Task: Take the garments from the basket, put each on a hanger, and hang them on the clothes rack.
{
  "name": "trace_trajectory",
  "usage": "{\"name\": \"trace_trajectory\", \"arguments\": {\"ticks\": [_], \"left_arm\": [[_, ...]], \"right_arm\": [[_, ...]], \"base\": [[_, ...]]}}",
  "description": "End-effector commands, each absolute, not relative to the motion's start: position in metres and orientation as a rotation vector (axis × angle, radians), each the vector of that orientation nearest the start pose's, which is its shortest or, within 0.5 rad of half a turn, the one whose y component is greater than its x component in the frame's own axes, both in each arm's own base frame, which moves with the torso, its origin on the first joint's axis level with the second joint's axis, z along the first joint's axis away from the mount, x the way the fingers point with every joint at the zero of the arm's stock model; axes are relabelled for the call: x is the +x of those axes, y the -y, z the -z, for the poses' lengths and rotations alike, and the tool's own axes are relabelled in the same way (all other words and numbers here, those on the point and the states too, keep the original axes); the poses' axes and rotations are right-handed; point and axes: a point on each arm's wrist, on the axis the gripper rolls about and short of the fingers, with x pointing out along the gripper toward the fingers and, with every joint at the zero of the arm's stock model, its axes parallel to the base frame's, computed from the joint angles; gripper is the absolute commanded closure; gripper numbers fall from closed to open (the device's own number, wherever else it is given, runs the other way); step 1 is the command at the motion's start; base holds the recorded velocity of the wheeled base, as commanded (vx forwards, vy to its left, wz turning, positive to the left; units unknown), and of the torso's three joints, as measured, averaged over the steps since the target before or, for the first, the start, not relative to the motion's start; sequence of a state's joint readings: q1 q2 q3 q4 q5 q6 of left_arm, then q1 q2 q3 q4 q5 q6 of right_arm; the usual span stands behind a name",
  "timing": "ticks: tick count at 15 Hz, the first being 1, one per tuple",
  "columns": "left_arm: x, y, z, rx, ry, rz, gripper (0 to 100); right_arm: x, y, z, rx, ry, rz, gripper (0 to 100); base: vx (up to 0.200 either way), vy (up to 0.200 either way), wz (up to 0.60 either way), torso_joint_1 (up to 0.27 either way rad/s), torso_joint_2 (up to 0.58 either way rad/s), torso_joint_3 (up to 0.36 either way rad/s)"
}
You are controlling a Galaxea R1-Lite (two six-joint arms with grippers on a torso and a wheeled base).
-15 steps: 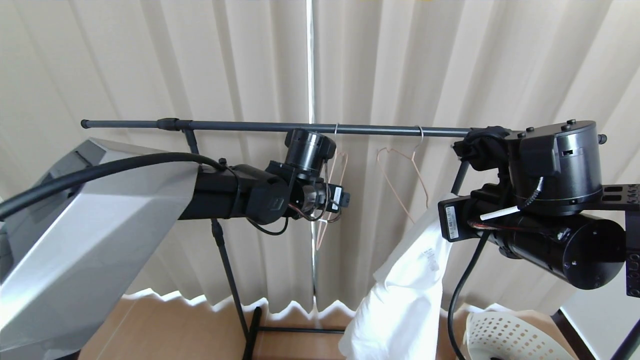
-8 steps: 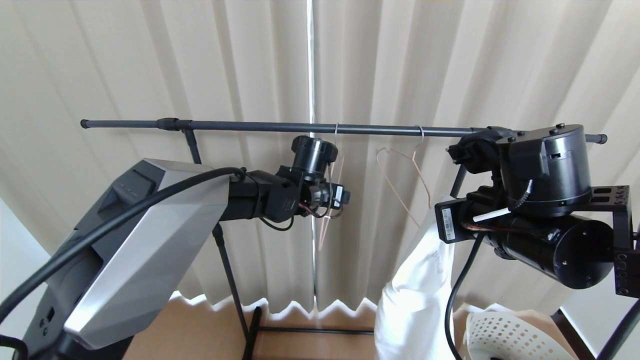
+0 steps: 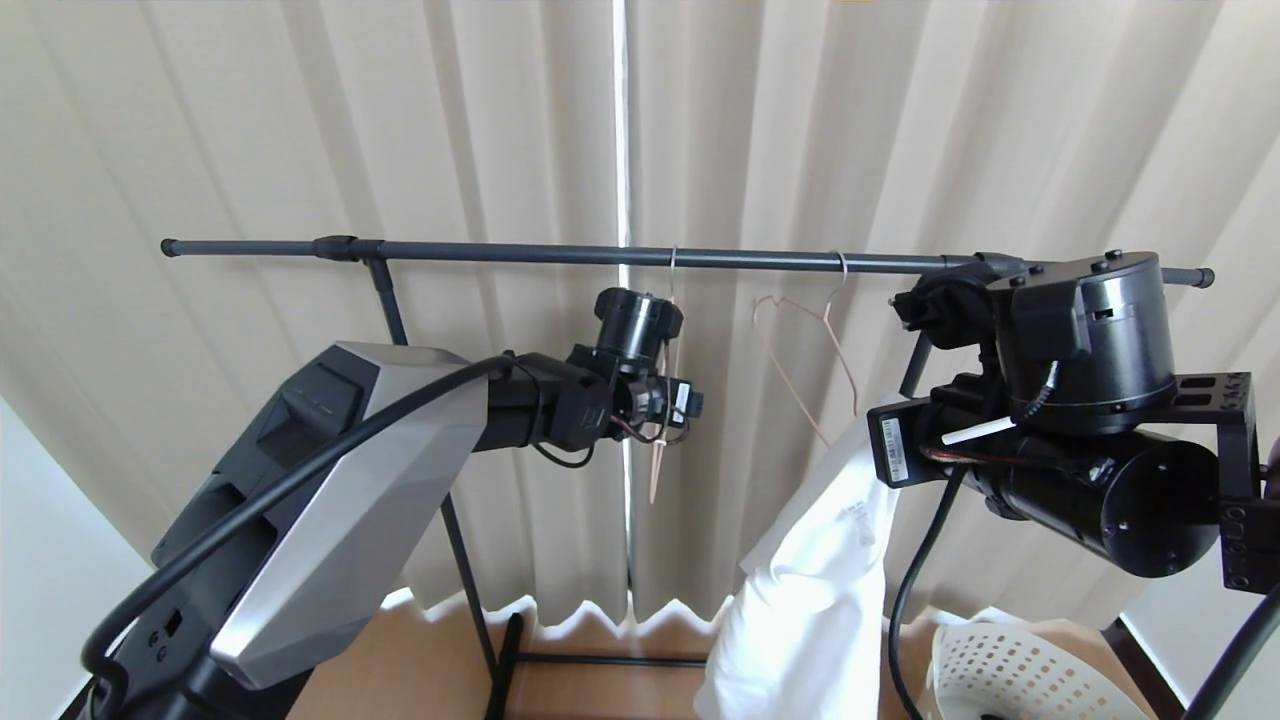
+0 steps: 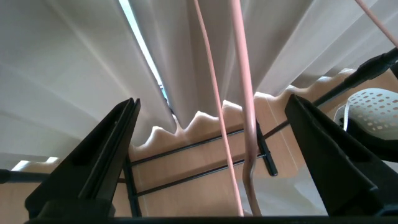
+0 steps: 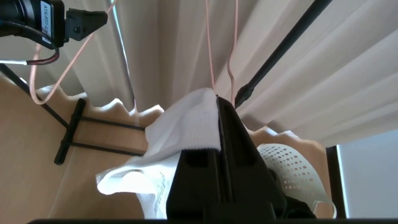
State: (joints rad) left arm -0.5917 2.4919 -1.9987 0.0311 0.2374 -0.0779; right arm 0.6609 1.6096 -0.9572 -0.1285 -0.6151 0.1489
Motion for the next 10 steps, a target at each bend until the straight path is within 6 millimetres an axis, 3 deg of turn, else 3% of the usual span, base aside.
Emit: {"name": "trace_trajectory", "arguments": {"ticks": [1, 3, 4, 10], "left_arm": [[0.4326, 0.2846, -0.1103, 0.139, -0.501, 0.326, 0], [0.4326, 0.2845, -0.1103, 0.140, -0.501, 0.325, 0], [0.4324, 0.2844, -0.1111, 0.139, -0.499, 0.325, 100], [0.4321, 0.2843, -0.1137, 0.141, -0.492, 0.328, 100]], "right_arm": [[0.2301, -0.1625, -0.2046, -0.165, -0.421, -0.014, 100], [0.2297, -0.1622, -0.2047, -0.165, -0.421, -0.014, 100], [0.2298, -0.1623, -0.2051, -0.164, -0.420, -0.014, 100], [0.2302, -0.1626, -0.2038, -0.167, -0.424, -0.013, 100]], "base": [[0.000, 0.000, 0.00, 0.000, 0.00, 0.000], [0.000, 0.000, 0.00, 0.000, 0.00, 0.000], [0.000, 0.000, 0.00, 0.000, 0.00, 0.000], [0.000, 0.000, 0.00, 0.000, 0.00, 0.000]]}}
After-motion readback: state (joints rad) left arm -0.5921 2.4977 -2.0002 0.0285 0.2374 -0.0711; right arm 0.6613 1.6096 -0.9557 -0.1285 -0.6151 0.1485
